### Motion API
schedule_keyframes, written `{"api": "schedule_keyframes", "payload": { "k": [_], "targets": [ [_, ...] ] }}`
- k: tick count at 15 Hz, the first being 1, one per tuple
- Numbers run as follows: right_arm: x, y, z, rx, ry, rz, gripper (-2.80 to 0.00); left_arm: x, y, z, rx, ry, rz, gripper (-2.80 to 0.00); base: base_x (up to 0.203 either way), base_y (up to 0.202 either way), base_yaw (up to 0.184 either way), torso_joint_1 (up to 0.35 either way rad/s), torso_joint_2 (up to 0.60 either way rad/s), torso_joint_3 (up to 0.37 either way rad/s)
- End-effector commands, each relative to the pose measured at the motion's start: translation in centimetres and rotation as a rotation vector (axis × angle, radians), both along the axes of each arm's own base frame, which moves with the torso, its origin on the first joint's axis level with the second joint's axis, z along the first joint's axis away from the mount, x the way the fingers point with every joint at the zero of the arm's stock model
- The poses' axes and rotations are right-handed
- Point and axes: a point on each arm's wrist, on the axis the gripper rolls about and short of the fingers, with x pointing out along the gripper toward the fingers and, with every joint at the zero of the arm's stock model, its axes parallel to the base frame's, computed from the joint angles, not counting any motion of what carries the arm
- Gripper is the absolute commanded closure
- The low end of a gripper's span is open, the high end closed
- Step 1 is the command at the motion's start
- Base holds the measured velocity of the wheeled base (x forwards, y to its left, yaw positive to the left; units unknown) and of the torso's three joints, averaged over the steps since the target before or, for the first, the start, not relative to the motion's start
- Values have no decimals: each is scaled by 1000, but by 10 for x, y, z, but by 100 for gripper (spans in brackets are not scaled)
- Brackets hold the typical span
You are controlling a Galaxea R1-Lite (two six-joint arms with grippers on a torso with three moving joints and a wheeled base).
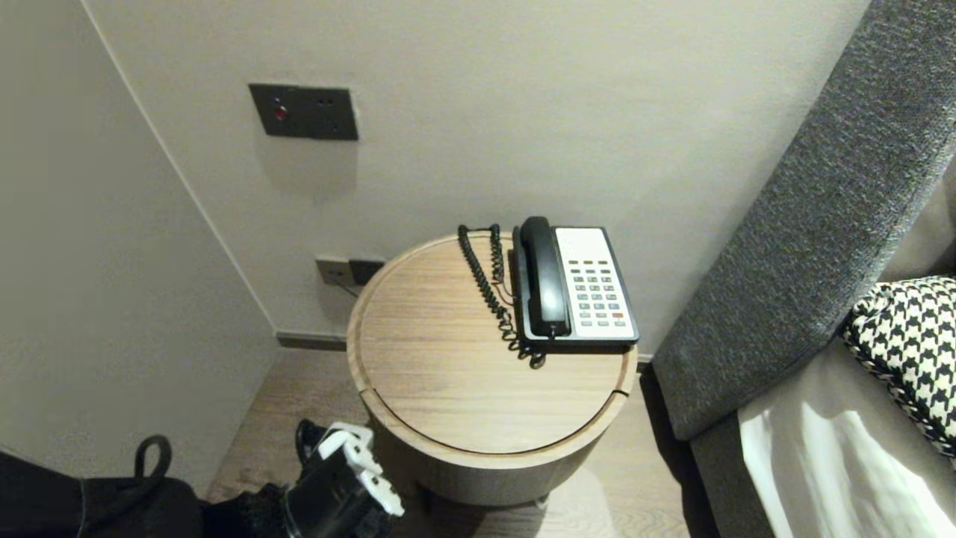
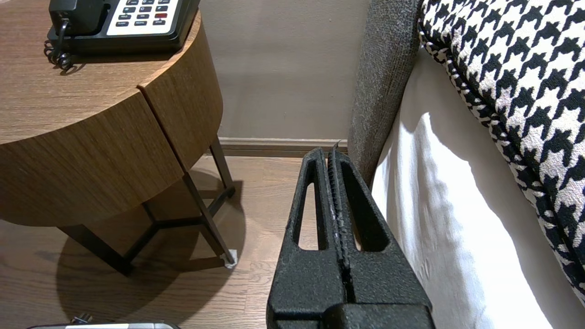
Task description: Open the nightstand drawer
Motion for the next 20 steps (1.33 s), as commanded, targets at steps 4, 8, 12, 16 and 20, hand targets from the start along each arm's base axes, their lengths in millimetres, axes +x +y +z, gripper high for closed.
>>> {"api": "schedule_keyframes", "payload": {
  "k": [4,8,12,16,20],
  "targets": [
    [3,0,-11,1,38,0,0,-31,74,23,-121,-97,122,0,0,0,0,0,0,0],
    [3,0,-11,1,38,0,0,-44,139,48,-204,-312,344,0,0,0,0,0,0,0],
    [3,0,-11,1,38,0,0,-77,168,64,-216,-539,423,0,0,0,0,0,0,0],
    [3,0,-11,1,38,0,0,-109,178,65,-204,-670,436,0,0,0,0,0,0,0],
    [3,0,-11,-1,38,0,0,-130,180,54,-163,-733,406,0,0,0,0,0,0,0]
  ]
}}
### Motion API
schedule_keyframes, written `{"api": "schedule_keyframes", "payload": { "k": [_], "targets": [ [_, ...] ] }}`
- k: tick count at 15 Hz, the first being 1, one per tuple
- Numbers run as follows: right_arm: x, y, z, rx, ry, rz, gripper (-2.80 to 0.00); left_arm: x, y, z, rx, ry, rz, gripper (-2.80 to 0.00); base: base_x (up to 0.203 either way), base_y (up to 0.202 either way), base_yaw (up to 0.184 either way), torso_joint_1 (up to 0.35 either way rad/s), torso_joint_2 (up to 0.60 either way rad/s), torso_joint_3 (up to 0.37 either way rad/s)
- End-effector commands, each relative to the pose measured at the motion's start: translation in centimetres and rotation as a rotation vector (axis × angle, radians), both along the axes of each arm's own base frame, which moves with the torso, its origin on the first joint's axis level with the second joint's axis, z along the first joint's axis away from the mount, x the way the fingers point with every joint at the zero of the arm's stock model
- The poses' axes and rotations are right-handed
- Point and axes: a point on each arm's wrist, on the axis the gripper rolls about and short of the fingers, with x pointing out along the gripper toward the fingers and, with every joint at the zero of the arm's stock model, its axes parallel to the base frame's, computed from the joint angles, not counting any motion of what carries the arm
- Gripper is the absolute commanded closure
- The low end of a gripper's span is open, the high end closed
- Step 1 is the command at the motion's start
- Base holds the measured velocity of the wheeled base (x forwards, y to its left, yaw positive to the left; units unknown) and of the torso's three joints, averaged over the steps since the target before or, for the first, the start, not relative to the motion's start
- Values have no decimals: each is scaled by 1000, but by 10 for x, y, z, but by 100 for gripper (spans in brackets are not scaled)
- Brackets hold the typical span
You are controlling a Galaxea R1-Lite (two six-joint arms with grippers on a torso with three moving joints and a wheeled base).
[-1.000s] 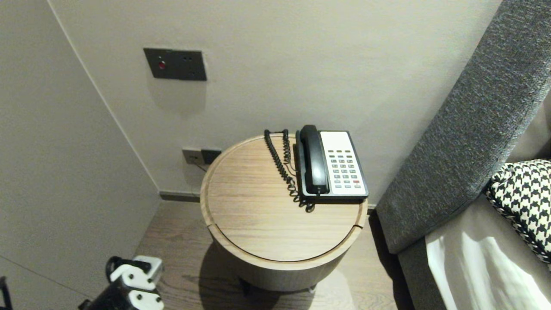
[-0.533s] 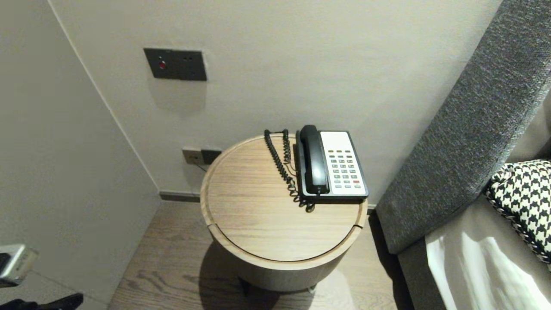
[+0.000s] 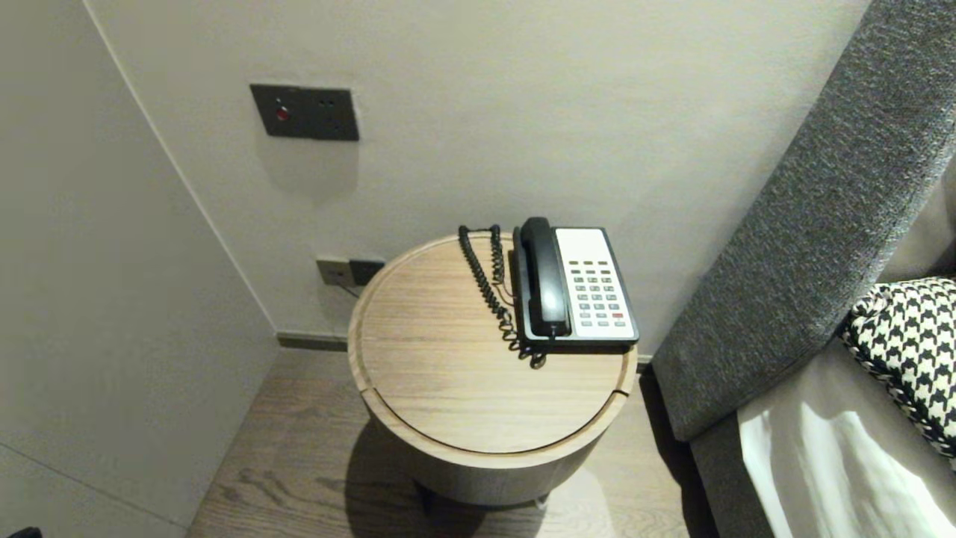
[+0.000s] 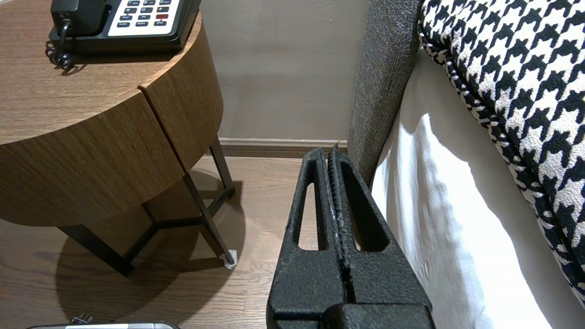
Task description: Open the nightstand drawer
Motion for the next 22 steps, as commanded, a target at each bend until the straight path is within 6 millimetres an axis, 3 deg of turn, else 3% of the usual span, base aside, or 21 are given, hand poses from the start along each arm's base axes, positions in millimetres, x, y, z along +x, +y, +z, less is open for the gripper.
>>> {"api": "schedule_keyframes", "payload": {
  "k": [1,8,22],
  "targets": [
    [3,0,-11,1,38,0,0,-17,2,-10,14,-83,9,0,0,0,0,0,0,0],
    [3,0,-11,-1,38,0,0,-31,-1,-45,17,-113,-31,0,0,0,0,0,0,0],
    [3,0,-11,1,38,0,0,-41,-2,-48,24,-223,-49,0,0,0,0,0,0,0]
  ]
}}
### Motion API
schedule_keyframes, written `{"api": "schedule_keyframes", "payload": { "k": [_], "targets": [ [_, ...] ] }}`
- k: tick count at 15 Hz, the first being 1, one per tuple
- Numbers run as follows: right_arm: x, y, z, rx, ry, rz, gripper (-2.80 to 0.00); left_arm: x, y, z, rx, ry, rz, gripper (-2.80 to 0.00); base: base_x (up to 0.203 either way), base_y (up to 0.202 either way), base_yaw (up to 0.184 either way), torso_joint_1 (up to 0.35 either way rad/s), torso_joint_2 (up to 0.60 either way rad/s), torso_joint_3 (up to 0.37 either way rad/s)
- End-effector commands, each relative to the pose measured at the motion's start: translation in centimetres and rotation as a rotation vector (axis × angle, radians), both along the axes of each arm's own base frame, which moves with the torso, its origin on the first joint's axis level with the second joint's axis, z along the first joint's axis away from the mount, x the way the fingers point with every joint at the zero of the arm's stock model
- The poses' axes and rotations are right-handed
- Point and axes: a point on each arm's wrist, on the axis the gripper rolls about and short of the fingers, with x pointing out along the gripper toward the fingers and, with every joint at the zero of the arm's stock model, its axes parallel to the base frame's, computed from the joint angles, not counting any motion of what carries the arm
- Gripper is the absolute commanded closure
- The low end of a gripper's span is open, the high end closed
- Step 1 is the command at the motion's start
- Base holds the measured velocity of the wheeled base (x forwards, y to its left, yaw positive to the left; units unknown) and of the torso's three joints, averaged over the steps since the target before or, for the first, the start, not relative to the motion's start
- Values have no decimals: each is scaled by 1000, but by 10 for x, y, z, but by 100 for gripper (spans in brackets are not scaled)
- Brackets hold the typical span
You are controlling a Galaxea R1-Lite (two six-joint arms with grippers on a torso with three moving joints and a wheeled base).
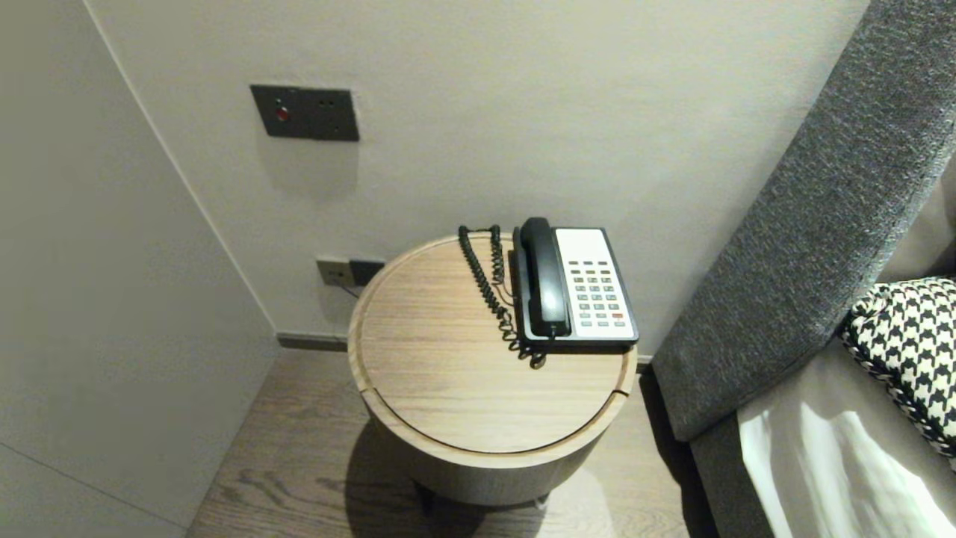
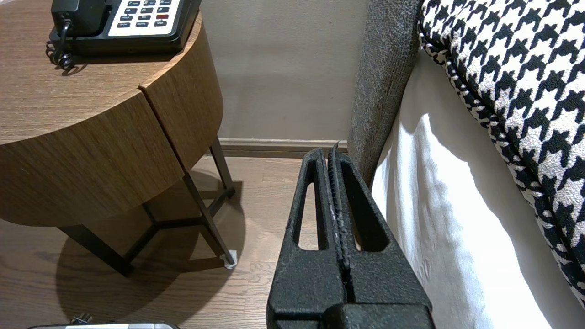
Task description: Open the nightstand drawer
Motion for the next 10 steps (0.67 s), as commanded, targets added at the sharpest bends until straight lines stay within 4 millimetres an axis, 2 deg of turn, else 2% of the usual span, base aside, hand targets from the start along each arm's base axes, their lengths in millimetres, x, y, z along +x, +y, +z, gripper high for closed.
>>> {"api": "schedule_keyframes", "payload": {
  "k": [1,10],
  "targets": [
    [3,0,-11,1,38,0,0,-2,0,0,-1,-17,1,0,0,0,0,0,0,0],
    [3,0,-11,1,38,0,0,-8,0,-6,54,-55,-22,0,0,0,0,0,0,0]
  ]
}}
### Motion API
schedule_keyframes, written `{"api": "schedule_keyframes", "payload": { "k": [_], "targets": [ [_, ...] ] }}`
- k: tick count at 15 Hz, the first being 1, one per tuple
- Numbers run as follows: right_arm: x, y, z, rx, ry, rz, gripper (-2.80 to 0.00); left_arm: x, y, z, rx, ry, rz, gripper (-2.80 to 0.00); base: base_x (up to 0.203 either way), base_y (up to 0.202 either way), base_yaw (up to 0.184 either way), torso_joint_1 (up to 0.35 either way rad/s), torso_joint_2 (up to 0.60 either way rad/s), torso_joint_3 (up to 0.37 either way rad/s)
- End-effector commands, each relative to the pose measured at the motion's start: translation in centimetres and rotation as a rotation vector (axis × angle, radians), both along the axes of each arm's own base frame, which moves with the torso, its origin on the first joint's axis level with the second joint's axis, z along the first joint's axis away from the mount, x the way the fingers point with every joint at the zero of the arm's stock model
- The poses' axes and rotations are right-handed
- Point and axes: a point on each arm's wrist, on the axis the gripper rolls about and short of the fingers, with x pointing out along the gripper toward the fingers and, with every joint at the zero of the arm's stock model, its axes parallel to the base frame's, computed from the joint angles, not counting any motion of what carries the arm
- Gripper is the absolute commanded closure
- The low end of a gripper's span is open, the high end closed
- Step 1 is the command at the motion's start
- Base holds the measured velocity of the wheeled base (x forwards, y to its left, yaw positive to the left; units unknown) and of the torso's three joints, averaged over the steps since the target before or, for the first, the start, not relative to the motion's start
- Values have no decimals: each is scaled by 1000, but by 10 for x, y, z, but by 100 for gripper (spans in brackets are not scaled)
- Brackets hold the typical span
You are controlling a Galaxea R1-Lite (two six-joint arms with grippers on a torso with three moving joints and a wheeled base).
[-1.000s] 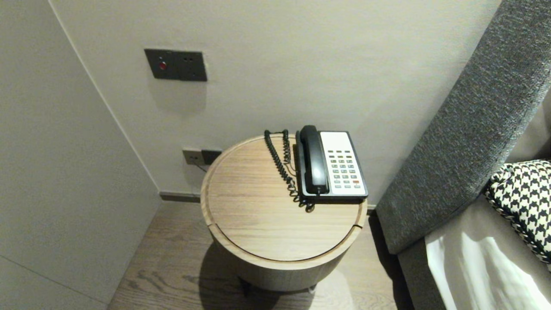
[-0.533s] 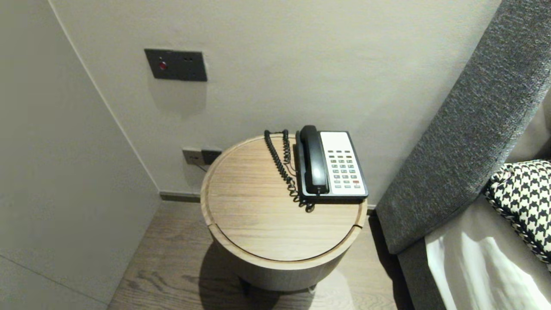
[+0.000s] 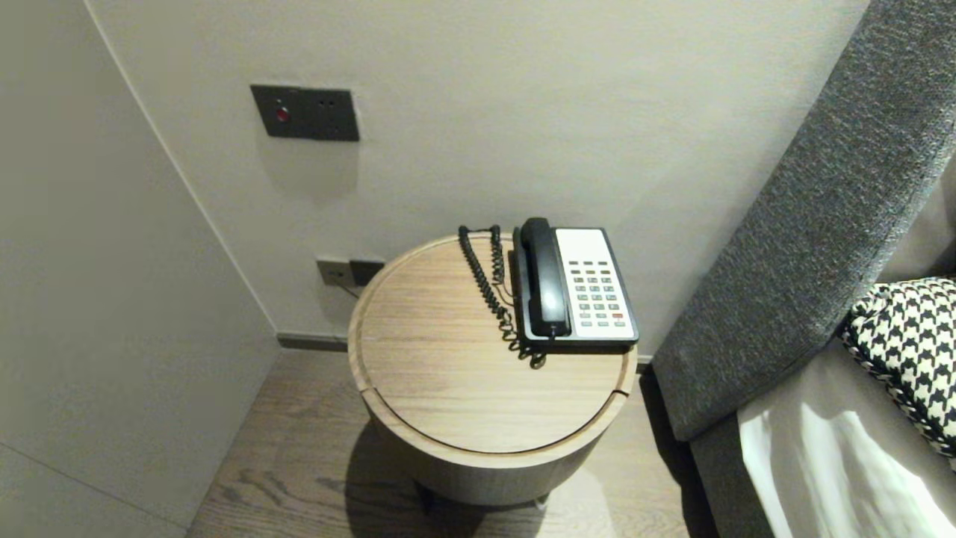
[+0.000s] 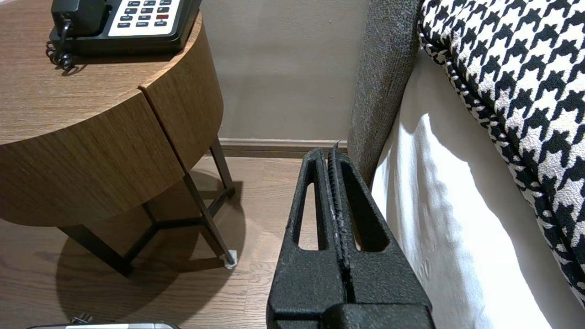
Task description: Open the nightstand drawer
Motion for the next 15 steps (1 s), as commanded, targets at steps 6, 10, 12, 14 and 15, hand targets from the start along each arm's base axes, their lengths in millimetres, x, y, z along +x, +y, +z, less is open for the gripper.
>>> {"api": "schedule_keyframes", "payload": {
  "k": [6,10,12,14,15],
  "targets": [
    [3,0,-11,1,38,0,0,6,0,-2,17,-112,-15,0,0,0,0,0,0,0],
    [3,0,-11,1,38,0,0,5,0,-2,18,-102,-19,0,0,0,0,0,0,0],
    [3,0,-11,1,38,0,0,5,0,-3,16,-99,-19,0,0,0,0,0,0,0],
    [3,0,-11,1,38,0,0,5,0,-3,16,-99,-19,0,0,0,0,0,0,0],
    [3,0,-11,1,38,0,0,5,0,-3,16,-99,-19,0,0,0,0,0,0,0]
  ]
}}
